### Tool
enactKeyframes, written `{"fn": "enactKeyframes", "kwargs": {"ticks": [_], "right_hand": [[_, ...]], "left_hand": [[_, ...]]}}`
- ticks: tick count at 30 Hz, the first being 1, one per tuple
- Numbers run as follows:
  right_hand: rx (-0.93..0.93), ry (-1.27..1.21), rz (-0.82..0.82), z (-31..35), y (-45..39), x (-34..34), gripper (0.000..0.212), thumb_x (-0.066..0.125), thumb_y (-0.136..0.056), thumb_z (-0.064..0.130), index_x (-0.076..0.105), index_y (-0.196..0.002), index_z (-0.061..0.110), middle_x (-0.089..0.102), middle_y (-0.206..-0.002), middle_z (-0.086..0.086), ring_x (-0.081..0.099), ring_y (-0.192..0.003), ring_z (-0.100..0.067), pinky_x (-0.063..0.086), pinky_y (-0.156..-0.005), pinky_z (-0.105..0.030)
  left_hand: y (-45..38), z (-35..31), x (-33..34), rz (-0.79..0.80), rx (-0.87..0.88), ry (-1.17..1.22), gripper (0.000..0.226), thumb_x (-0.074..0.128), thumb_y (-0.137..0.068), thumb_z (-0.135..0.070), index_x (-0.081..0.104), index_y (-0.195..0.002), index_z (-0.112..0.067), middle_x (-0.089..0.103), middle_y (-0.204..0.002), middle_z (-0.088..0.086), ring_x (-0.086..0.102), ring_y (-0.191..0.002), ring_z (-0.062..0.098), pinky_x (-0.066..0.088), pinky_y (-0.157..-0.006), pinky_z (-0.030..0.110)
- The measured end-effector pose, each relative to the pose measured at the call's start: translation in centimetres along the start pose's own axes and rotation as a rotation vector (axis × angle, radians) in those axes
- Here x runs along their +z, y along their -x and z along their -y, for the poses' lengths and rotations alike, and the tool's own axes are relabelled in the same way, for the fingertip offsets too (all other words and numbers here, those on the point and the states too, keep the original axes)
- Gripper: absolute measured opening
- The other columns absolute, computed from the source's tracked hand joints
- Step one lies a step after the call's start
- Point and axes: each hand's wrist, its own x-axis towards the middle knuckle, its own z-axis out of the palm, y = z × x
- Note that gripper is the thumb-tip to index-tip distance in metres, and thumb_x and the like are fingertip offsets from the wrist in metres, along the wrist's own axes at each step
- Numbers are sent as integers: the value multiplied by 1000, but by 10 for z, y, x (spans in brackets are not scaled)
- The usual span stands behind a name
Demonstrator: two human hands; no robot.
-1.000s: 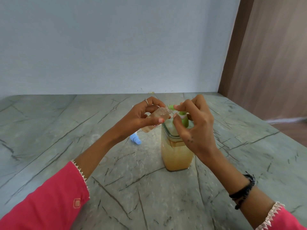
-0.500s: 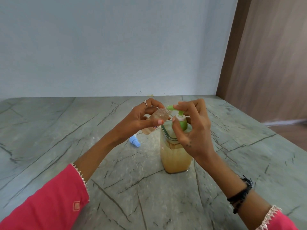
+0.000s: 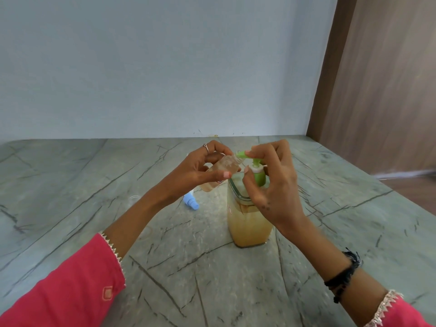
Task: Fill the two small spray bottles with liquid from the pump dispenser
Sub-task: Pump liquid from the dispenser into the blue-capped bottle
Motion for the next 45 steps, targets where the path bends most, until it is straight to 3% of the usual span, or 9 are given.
{"fn": "enactKeyframes", "kwargs": {"ticks": [5,11,14,18,20,24,31,38,45], "right_hand": [[-2,-7,8,0,0,-1,24,55,-82,19,52,-106,17,39,-101,2,50,-81,-7,48,-57,-27],[21,18,-28,3,-5,-1,19,55,-79,18,63,-88,5,42,-87,-1,43,-72,-7,43,-56,-17],[25,7,-14,4,-7,-1,3,53,-78,18,54,-76,15,38,-81,4,41,-67,-1,37,-53,-9],[48,11,-5,5,-9,-1,17,59,-77,8,47,-76,20,38,-79,5,43,-66,-3,38,-52,-13],[52,10,-2,5,-7,-1,3,58,-78,12,56,-79,11,41,-82,1,44,-68,-8,40,-53,-16],[71,-31,-11,2,-4,0,20,57,-79,19,60,-92,5,45,-89,-1,48,-74,-11,45,-56,-21],[215,-265,-13,-2,6,1,36,64,-83,23,49,-116,28,55,-116,4,64,-93,-12,53,-75,-22],[296,-450,86,0,12,-5,52,73,-80,27,45,-122,37,71,-99,14,68,-94,-5,52,-79,-17],[300,-489,122,0,8,-7,41,68,-84,17,51,-117,33,68,-98,9,68,-92,-8,55,-75,-21]], "left_hand": [[0,-1,1,-11,4,-4,33,69,-72,-30,52,-99,-25,69,-93,-16,65,-87,16,53,-75,19],[1,0,1,-26,-10,-13,37,66,-67,-41,54,-99,-27,69,-94,-15,65,-86,9,52,-76,23],[1,3,0,-19,-15,-13,32,70,-71,-32,54,-98,-26,68,-91,-18,65,-83,4,52,-71,18],[1,4,1,-7,-22,-3,28,67,-73,-24,54,-97,-25,68,-89,-18,64,-79,2,51,-69,17],[1,1,2,-4,-13,-2,33,70,-70,-32,53,-98,-25,68,-91,-18,64,-80,3,51,-70,17],[1,-1,2,-16,-8,6,39,66,-66,-41,53,-99,-25,69,-93,-16,65,-87,7,52,-76,21],[0,-3,1,-27,-5,5,40,66,-65,-41,52,-99,-25,69,-93,-15,65,-88,8,52,-78,21],[0,-2,2,-31,8,9,39,67,-67,-39,52,-100,-24,70,-100,-4,65,-97,24,53,-79,25],[0,-2,3,-36,-14,48,39,68,-64,-36,52,-97,-24,70,-92,-14,65,-86,6,51,-70,17]]}}
